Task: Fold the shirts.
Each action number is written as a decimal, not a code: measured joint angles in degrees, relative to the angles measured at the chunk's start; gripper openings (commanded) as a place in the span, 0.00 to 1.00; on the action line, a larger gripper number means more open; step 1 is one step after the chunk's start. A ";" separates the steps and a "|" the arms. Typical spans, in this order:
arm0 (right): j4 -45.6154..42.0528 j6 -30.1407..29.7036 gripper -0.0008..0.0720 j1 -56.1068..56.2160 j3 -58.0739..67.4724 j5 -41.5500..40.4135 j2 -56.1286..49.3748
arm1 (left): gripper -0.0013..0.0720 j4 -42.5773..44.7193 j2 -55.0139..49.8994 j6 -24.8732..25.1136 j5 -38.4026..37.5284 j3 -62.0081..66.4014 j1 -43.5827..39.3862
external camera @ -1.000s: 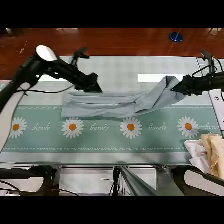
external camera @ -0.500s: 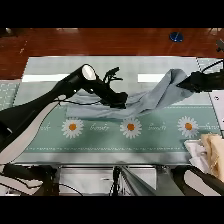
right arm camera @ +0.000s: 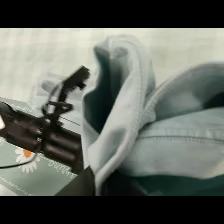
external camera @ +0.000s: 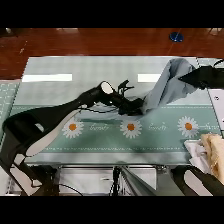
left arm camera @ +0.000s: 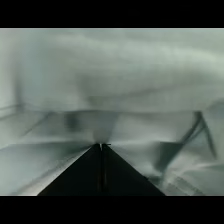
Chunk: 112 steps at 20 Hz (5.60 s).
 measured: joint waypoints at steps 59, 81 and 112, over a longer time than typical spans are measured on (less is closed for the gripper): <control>1.55 1.29 0.47 19.30 -14.78 -17.53 -30.91 | 0.21 23.43 43.21 17.18 -25.20 -13.16 54.90; -15.61 20.90 0.04 -10.60 24.81 22.29 -1.81 | 0.21 23.41 43.12 17.14 -24.44 -13.16 53.37; -81.13 14.34 0.04 -56.02 -21.75 24.92 11.43 | 0.21 24.04 38.82 20.17 -17.81 -12.96 56.22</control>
